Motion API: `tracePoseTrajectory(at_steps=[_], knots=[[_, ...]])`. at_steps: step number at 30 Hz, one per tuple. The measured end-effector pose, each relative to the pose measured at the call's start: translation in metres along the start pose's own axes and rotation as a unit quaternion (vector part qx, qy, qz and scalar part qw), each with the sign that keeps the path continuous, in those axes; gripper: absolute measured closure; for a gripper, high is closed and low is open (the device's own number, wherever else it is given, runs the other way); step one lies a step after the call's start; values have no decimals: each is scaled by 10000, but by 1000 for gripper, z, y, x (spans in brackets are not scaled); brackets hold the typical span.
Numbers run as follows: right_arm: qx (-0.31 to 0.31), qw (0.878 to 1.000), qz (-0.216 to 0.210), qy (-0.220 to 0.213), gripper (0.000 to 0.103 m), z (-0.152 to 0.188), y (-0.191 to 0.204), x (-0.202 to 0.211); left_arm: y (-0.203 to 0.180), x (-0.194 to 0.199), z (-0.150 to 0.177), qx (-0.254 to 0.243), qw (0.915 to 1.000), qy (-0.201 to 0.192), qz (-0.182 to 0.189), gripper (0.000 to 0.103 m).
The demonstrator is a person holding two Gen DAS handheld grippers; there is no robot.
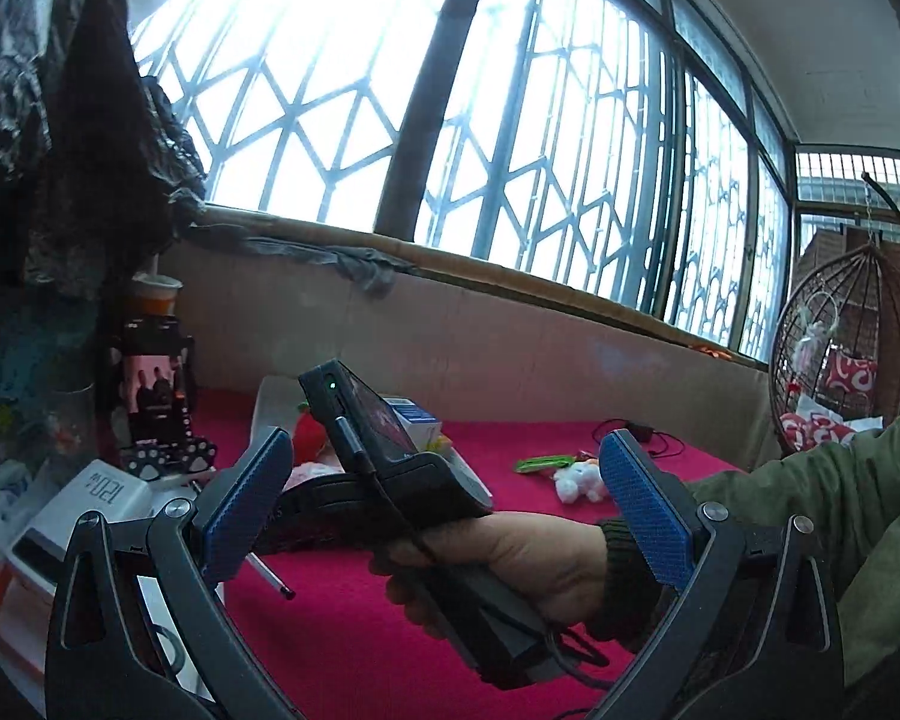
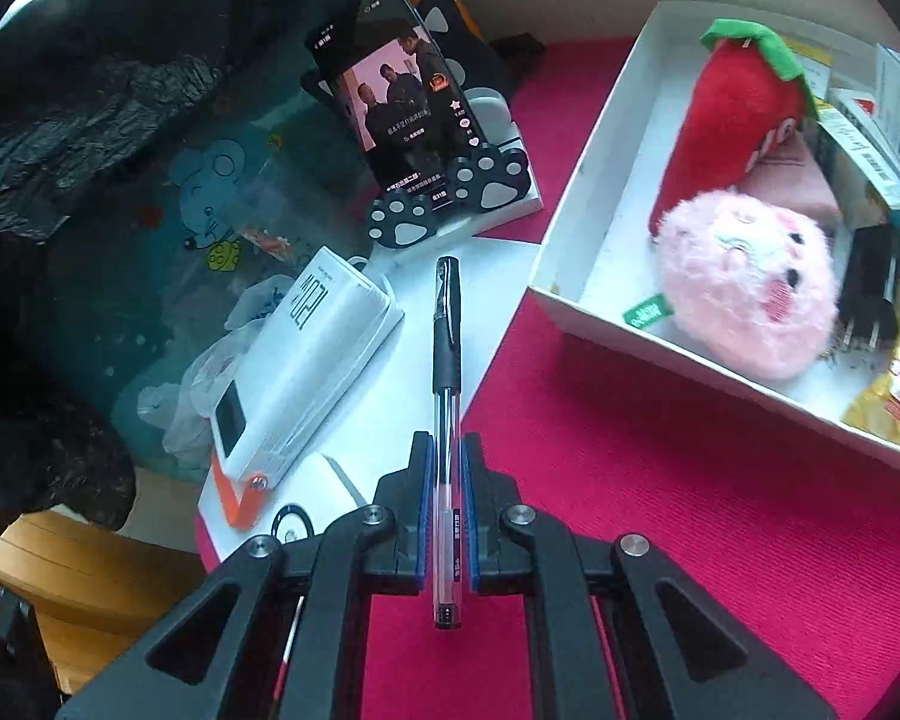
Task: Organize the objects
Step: 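Carry the black pen with the right tool to the white paper beside the tray, then lower the pen onto the white paper and open the right tool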
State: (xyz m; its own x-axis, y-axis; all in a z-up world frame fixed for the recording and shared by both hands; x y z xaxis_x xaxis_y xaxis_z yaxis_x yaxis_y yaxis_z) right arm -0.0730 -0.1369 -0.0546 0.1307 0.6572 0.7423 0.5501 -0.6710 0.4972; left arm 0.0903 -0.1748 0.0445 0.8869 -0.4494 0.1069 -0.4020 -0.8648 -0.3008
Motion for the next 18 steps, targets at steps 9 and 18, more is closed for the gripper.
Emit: tracePoseTrajectory(at_steps=[9,18], knots=[[329,9972,507,-437,95,-28,27,-23,25,8,2,317,9992,-3,-229,0],[869,9876,1003,-833,95,-9,18,15,4,-7,-1,135,9997,154,-103,0]])
Point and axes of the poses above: each gripper's, at about its wrist camera, not at the fingertips, and x roughly against the way its jaws point, y to its left, z to its underside, the point moved 3 cm from there along -x, roughly the way its jaws point, and after that the axes turned 3 degrees about x, right-handed, at the moved point
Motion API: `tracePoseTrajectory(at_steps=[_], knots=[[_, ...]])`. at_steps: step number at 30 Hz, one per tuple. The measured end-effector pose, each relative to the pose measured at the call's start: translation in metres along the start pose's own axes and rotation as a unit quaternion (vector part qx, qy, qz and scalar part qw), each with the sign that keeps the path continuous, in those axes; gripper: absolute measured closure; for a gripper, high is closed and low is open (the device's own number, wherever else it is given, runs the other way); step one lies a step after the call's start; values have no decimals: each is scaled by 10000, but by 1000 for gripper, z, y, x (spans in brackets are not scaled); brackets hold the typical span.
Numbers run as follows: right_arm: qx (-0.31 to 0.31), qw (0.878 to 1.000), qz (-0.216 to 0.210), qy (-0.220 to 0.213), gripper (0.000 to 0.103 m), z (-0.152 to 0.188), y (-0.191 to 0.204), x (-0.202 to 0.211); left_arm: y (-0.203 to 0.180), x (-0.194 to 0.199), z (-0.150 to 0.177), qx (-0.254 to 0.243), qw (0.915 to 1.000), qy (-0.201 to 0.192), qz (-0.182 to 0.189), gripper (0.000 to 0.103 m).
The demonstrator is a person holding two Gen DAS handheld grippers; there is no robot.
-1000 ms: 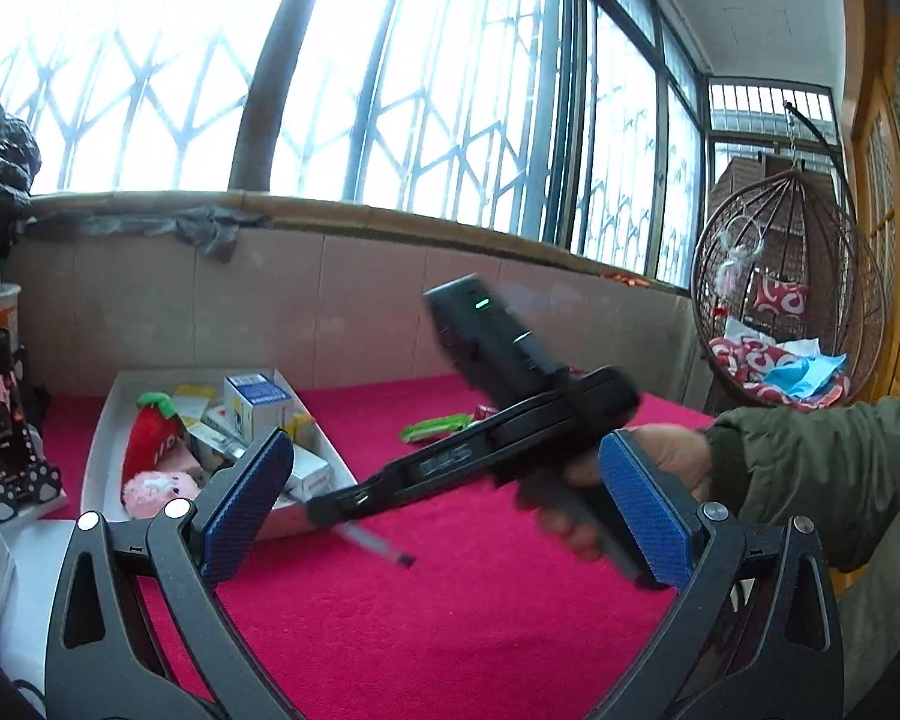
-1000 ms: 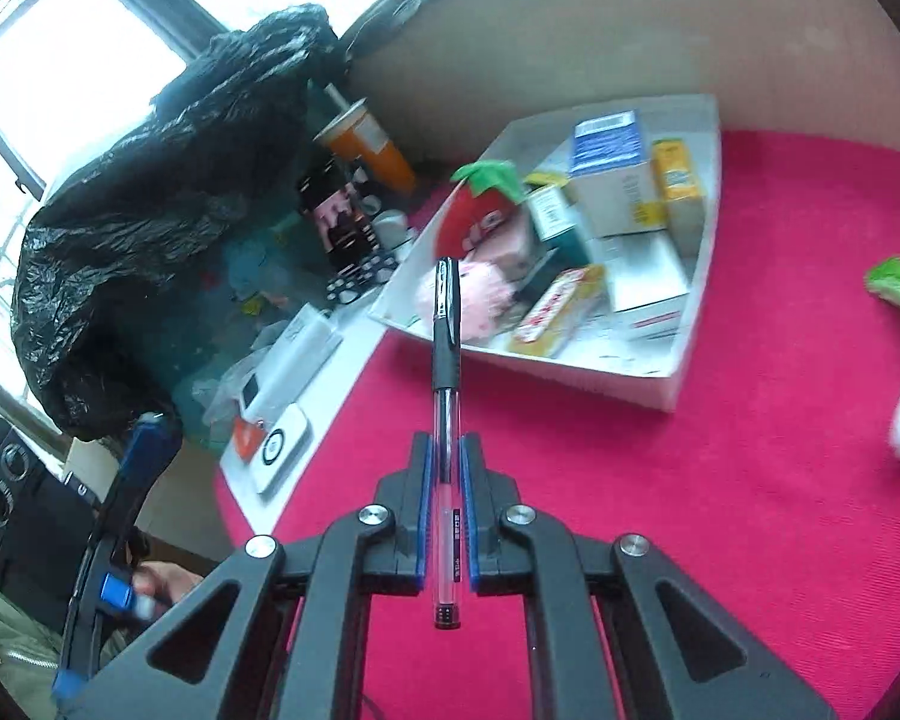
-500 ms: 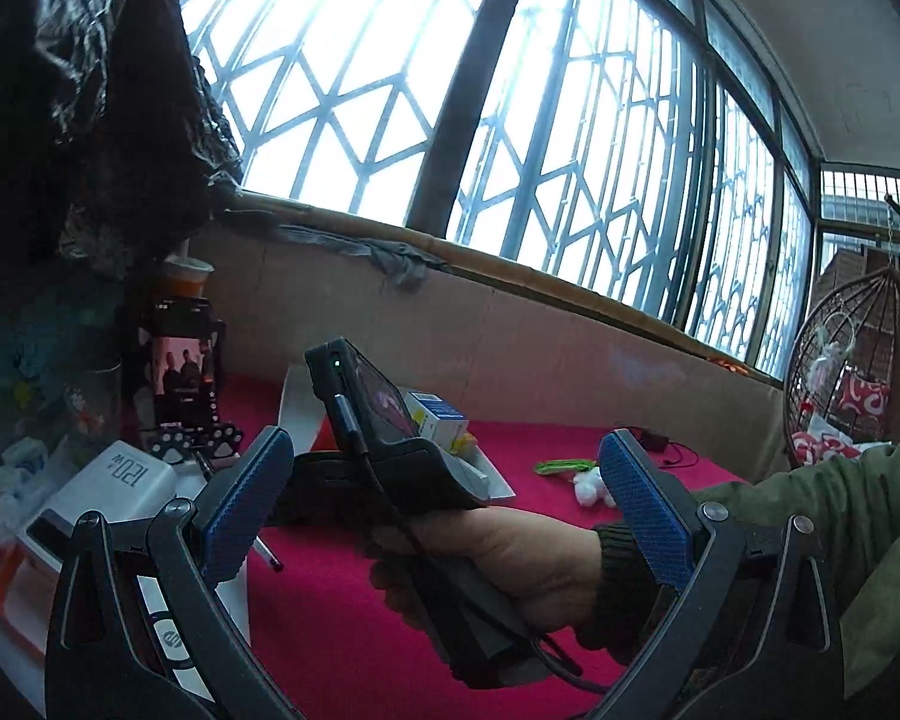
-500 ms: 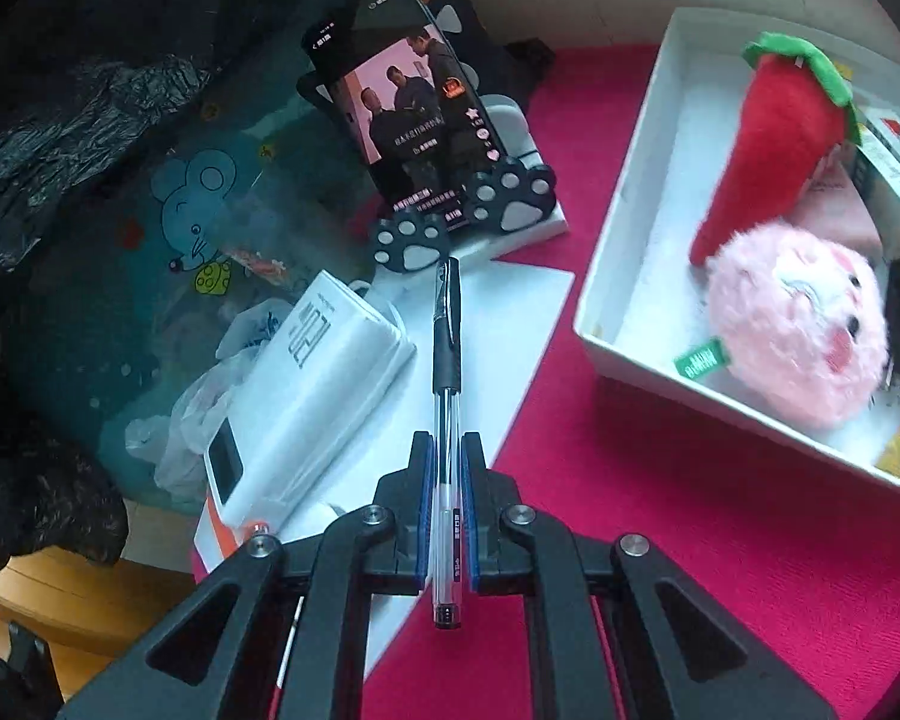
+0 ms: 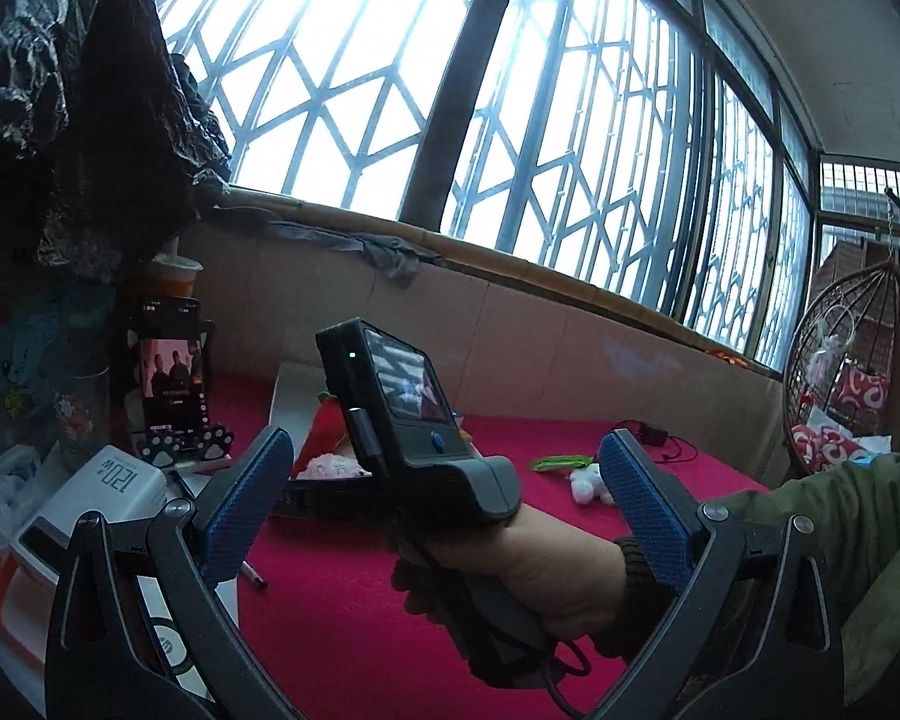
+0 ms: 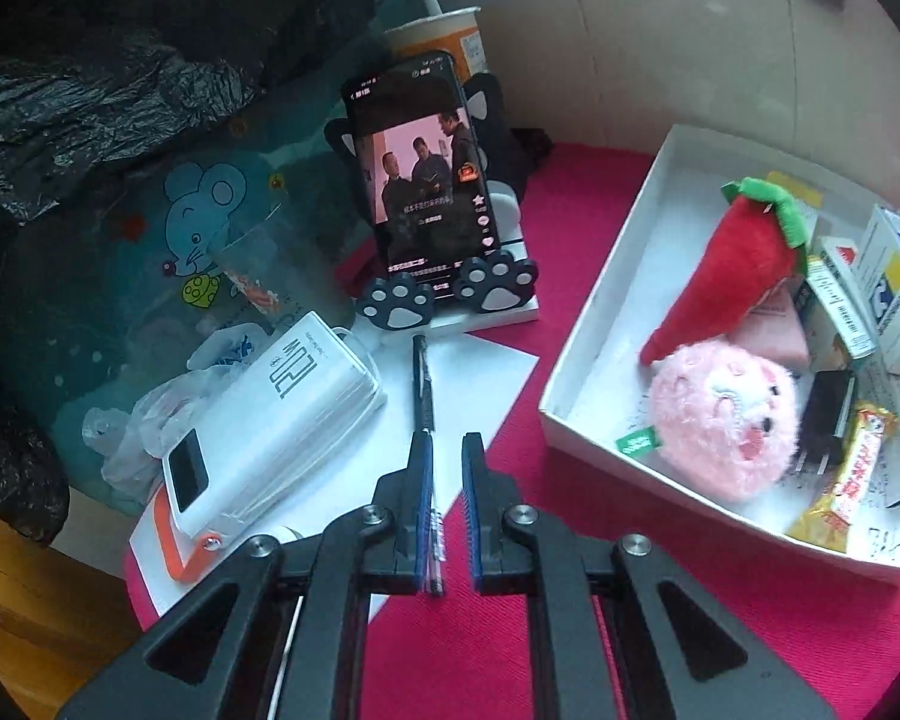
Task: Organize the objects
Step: 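Lower the pen onto the white paper and open the right tool, then move both tools toward the white plush toy and pink box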
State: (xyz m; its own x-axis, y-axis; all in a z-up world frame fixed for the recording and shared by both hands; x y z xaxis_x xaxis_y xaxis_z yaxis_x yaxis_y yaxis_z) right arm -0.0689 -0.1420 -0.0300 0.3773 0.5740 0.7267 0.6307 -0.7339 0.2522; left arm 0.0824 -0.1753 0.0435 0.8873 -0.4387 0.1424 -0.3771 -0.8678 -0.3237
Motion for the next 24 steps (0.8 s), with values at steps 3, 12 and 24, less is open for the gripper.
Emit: tracePoseTrajectory(at_steps=[3,12,24], knots=[[119,9994,226,-254,95,7,-18,27,-6,-12,0,35,9999,123,65,0],[-1095,9764,1438,-1181,95,67,-167,157,-40,-93,15,-86,9933,1052,472,0],[-1993,9082,3261,-1709,0,179,-338,309,-128,-246,70,-426,9550,2754,1011,0]])
Point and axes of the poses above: each gripper's, at about its wrist camera, not at the fingertips, and x roughly against the way its jaws point, y to its left, z to its underside, the point moved 3 cm from there along -x, roughly the way its jaws point, and after that the axes turned 3 degrees about x, right-handed, at the moved point
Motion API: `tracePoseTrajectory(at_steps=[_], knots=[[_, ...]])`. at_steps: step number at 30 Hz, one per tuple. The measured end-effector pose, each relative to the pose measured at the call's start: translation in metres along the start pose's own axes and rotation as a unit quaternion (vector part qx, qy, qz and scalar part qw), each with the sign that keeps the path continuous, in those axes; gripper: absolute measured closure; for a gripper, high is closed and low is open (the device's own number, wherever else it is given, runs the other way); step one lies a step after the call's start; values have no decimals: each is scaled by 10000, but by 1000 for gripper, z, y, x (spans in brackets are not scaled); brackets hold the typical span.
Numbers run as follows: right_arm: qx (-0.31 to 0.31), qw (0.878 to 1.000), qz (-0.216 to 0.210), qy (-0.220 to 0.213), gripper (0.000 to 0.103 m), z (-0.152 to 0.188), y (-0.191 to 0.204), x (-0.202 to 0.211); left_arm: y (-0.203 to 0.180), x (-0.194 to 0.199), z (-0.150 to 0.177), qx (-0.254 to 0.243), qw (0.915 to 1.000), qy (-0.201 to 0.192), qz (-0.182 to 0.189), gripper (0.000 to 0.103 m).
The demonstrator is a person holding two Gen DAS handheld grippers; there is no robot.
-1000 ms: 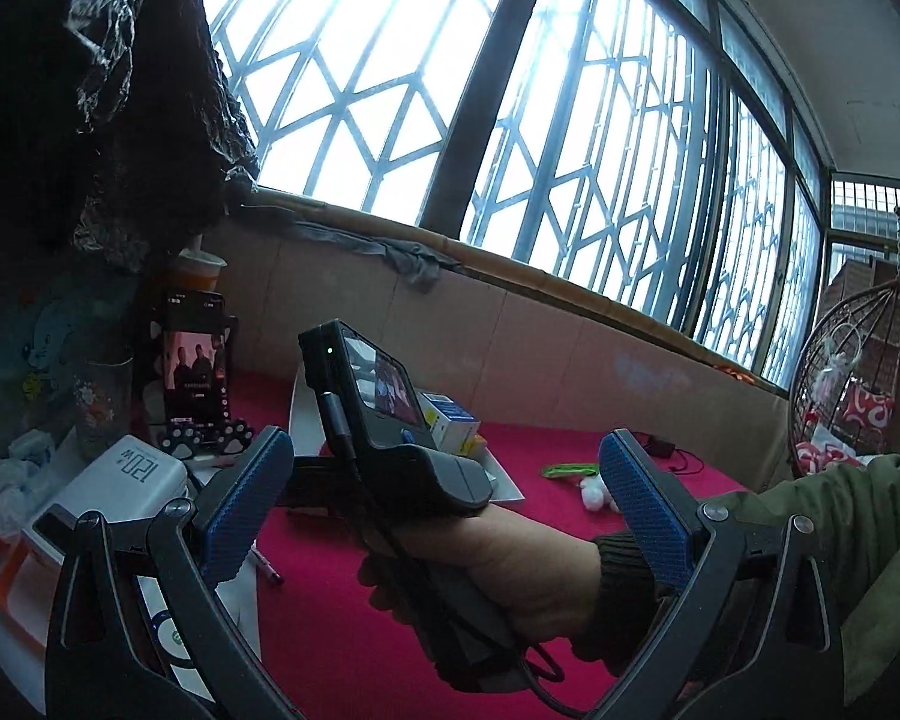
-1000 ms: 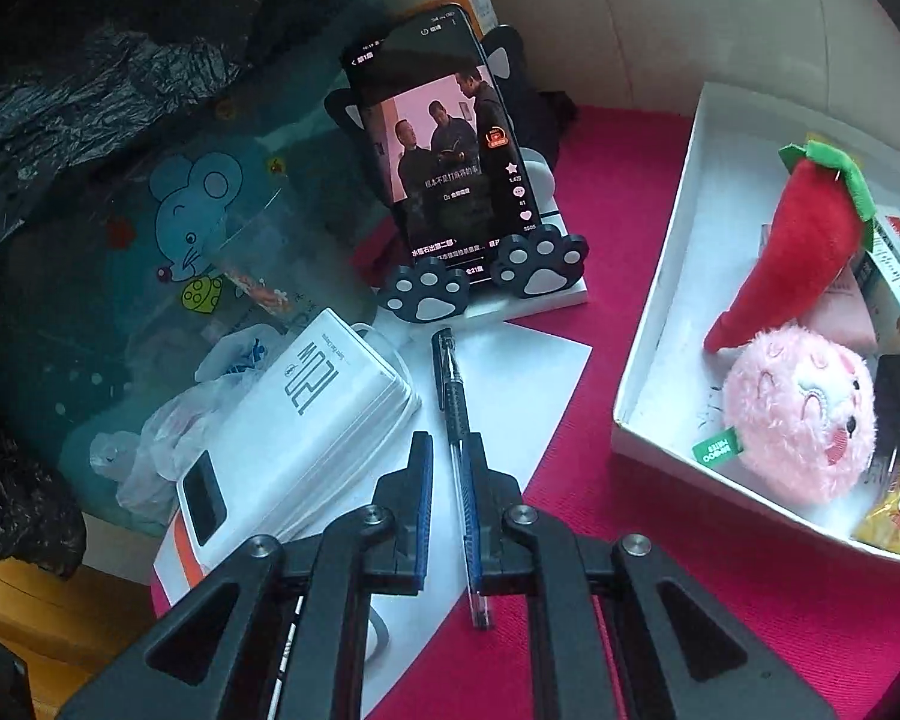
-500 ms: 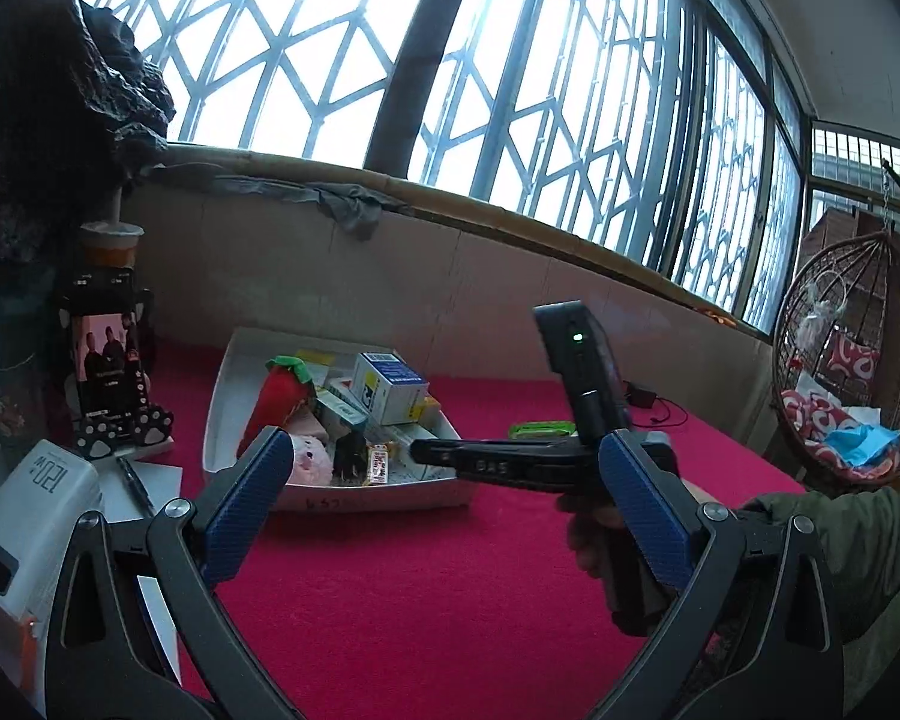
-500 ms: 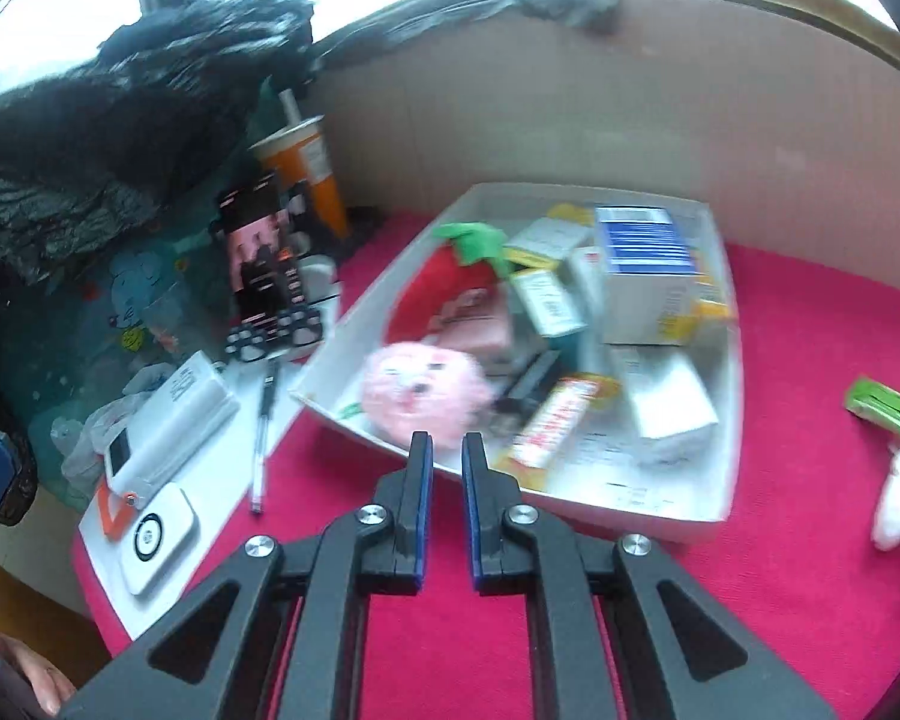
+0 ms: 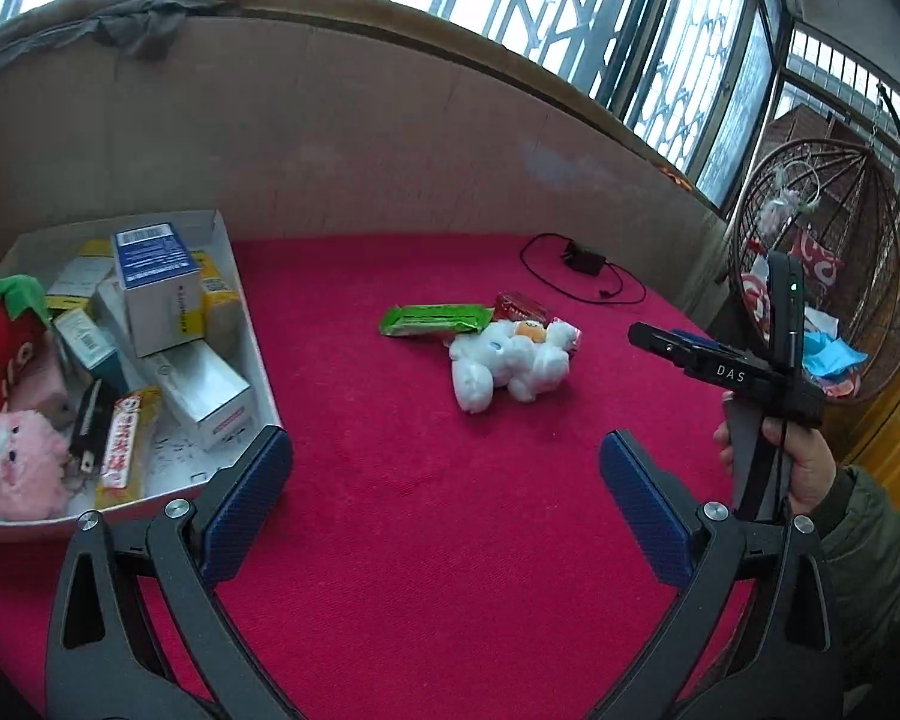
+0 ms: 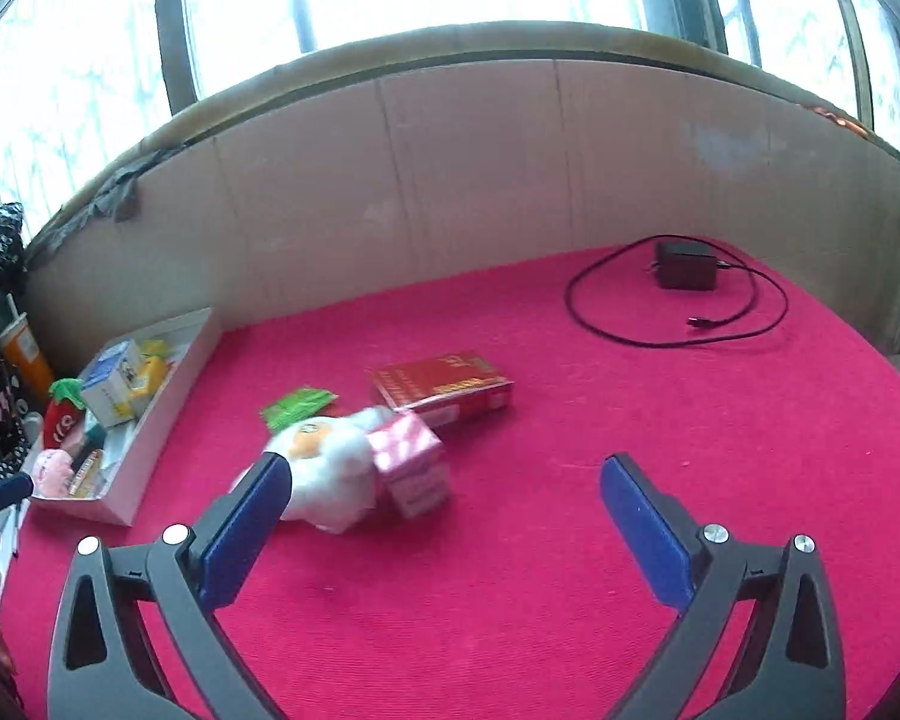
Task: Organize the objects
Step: 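Move both tools toward the white plush toy and pink box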
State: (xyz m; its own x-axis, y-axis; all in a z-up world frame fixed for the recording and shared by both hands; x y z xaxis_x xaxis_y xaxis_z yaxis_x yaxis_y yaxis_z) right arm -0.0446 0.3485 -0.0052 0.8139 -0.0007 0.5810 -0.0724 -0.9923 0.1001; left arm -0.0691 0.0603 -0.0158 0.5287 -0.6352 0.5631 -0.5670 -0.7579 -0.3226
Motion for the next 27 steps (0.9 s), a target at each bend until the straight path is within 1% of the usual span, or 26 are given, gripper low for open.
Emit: tracePoseTrajectory(at_steps=[2,4,8,12,13,15,17,18,19,21,23,25,27], knots=[[211,9996,-32,158,0,2,-8,-10,-13,-26,-6,-208,9996,187,-90,0],[475,9979,-213,394,0,5,-11,-23,-25,-49,-10,-312,9987,360,-159,0],[950,9927,-330,667,0,11,-8,-48,-43,-87,-11,-320,9969,714,-87,0],[1213,9881,-534,783,1,11,1,-66,-51,-113,-10,-234,9956,879,-226,0],[1262,9871,-567,804,5,10,4,-70,-51,-116,-10,-171,9956,881,-250,0],[1330,9862,-621,773,10,6,8,-74,-51,-120,-12,-78,9957,880,-262,0],[1374,9855,-607,794,21,2,8,-80,-49,-124,-12,-72,9950,916,-386,0],[1350,9849,-634,880,35,2,7,-86,-48,-127,-12,-51,9946,949,-411,0],[1273,9843,-734,975,44,2,6,-90,-47,-129,-12,-11,9943,972,-444,0],[1109,9835,-952,1069,47,1,2,-93,-43,-132,-12,89,9940,970,-494,0],[995,9824,-1163,1066,54,2,-1,-91,-40,-136,-13,138,9935,978,-564,0],[930,9803,-1342,1109,67,6,-1,-88,-39,-139,-13,124,9929,1037,-565,0],[908,9795,-1411,1117,70,11,-1,-82,-42,-142,-15,46,9931,1027,-560,0]])
Point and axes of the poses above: each gripper's, at about its wrist camera, not at the fingertips, and x roughly against the way its jaws point, y to its left, z to its underside, the point moved 3 cm from there along -x, roughly the way its jaws point, and after that the axes turned 3 degrees about x, right-handed, at the moved point
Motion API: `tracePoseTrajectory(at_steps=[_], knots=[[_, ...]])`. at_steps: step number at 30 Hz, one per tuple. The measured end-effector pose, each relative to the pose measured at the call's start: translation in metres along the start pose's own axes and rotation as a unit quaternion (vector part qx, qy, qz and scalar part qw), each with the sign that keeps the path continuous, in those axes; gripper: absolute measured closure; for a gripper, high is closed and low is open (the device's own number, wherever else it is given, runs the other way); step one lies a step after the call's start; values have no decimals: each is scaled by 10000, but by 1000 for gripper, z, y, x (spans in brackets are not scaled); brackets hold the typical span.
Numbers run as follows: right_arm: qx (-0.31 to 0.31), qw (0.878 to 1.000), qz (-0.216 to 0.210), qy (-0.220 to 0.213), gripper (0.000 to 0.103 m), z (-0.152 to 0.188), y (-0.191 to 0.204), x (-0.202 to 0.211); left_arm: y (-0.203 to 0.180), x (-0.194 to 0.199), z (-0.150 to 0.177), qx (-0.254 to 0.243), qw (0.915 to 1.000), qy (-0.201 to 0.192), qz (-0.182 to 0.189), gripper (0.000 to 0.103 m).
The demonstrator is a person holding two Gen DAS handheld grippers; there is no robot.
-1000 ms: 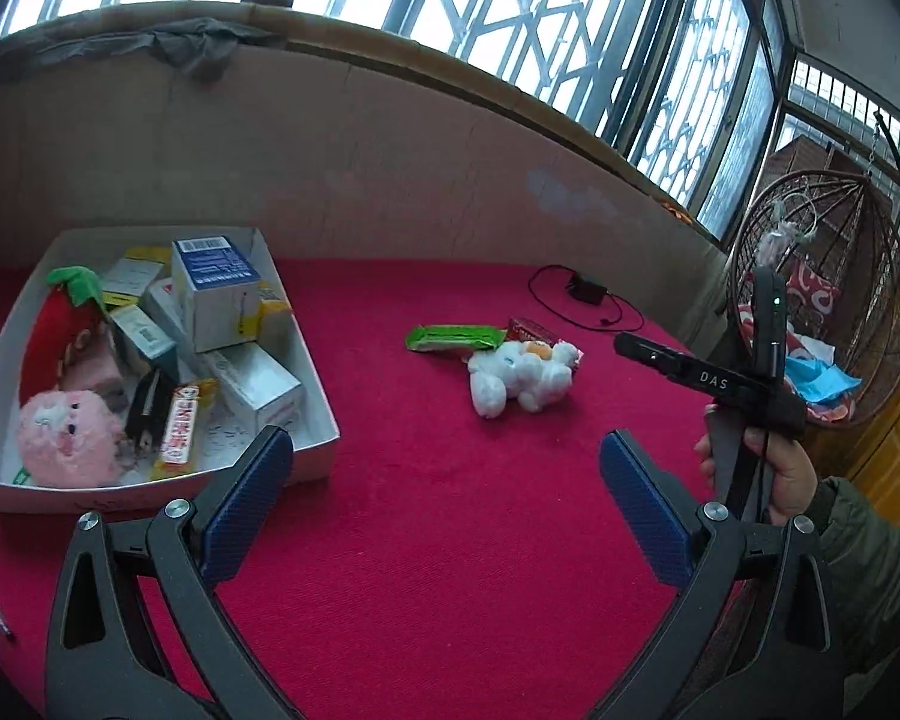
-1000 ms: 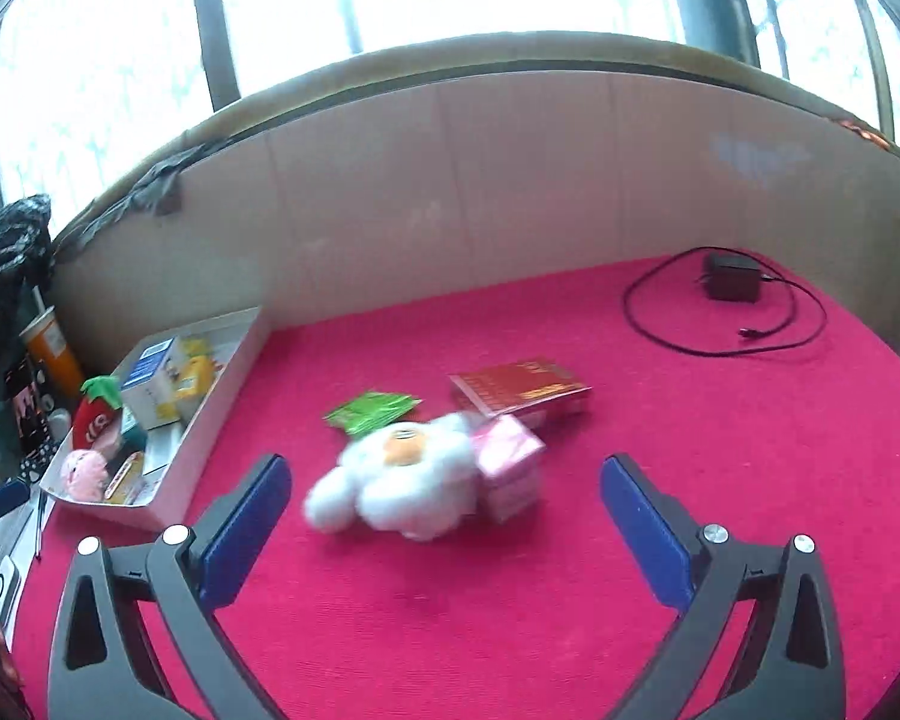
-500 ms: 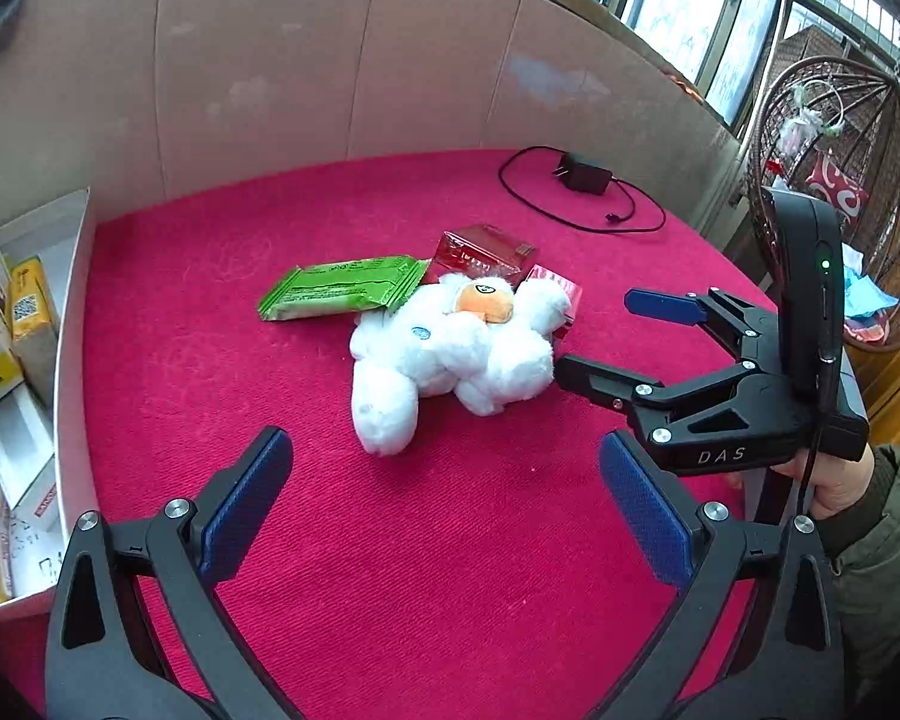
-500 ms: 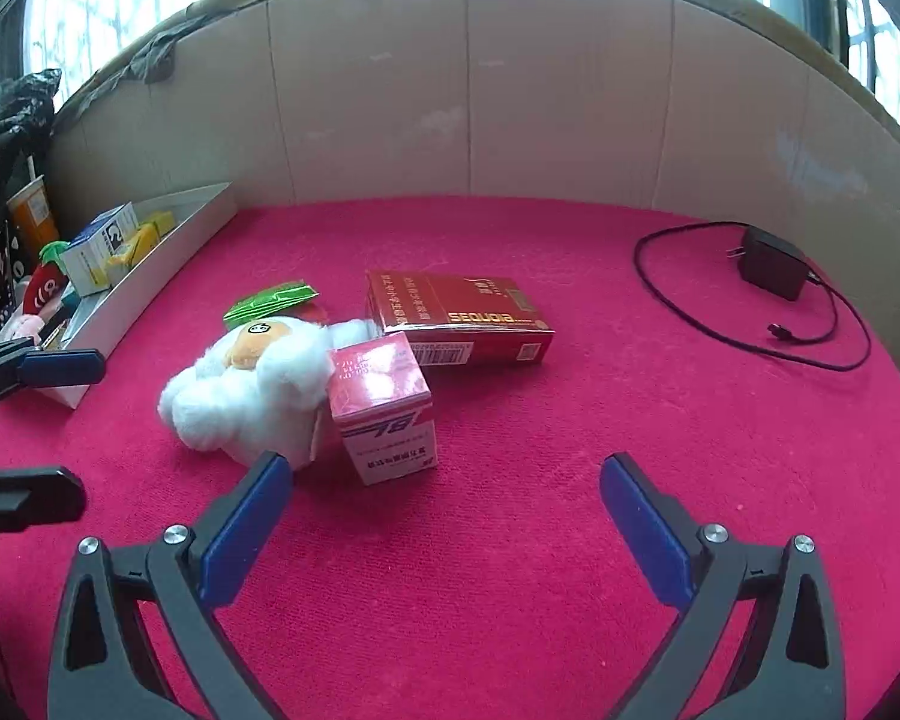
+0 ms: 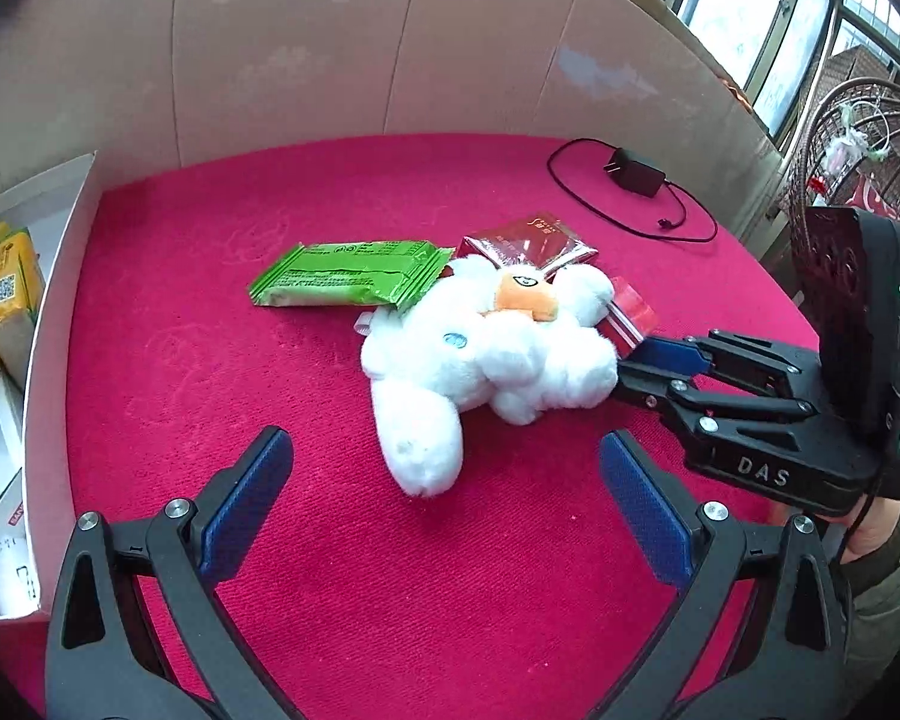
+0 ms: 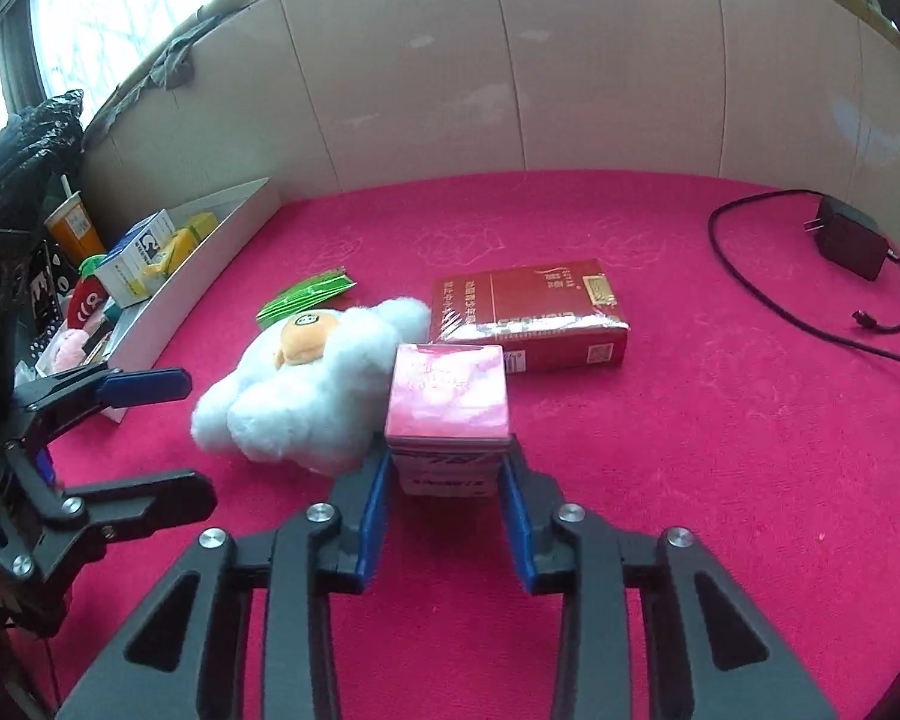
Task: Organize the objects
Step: 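Move both tools toward the white plush toy and pink box, then grasp the pink box with the right tool while the left tool grasps the white plush toy, then carry the white plush toy and pink box over the white tray with both tools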
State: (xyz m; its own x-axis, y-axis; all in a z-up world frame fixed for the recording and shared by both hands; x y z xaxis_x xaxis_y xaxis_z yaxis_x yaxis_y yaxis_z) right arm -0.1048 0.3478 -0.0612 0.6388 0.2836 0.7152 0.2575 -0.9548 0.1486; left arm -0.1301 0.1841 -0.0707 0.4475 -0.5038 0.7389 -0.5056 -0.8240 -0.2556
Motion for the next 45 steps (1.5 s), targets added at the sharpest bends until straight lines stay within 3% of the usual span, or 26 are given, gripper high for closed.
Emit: tracePoseTrajectory(at_steps=[7,10,16,19,22,29,34,39,45], knots=[[-91,9995,-220,-216,71,19,12,27,-18,-19,-18,-242,9997,-91,-50,0],[-239,9996,-89,-132,71,30,12,33,-24,-31,-27,-264,9996,-49,-88,0],[-881,9958,111,-221,71,41,-8,42,-21,-50,-36,55,9991,47,-424,0],[-964,9951,72,-231,71,42,-11,42,-11,-58,-35,265,9986,172,-419,1],[-936,9953,114,-219,71,42,-9,41,-3,-61,-34,268,9984,112,-488,8],[-1085,9937,87,-263,71,43,-12,41,3,-48,-26,261,9995,-46,-153,20],[-1047,9940,182,-263,71,43,-11,41,4,-29,-18,252,9995,-203,-15,20],[-1045,9937,299,-291,71,44,-10,42,-10,5,-1,-130,9985,-530,-56,20],[-1110,9916,507,-418,71,45,-12,49,-24,35,16,-246,9974,-621,277,20]])
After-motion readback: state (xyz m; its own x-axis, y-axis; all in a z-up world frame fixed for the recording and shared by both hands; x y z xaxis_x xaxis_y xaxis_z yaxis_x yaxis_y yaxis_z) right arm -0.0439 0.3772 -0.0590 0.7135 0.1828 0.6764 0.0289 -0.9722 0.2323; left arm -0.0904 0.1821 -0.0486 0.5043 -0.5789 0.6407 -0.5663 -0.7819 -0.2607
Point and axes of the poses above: each gripper's, at about its wrist camera, not at the fingertips, and x roughly against the way its jaws point, y to its left, z to its underside, the point moved 3 cm from there along -x, roughly the way its jaws point, and after that the axes turned 3 degrees about x, right-handed, at the moved point
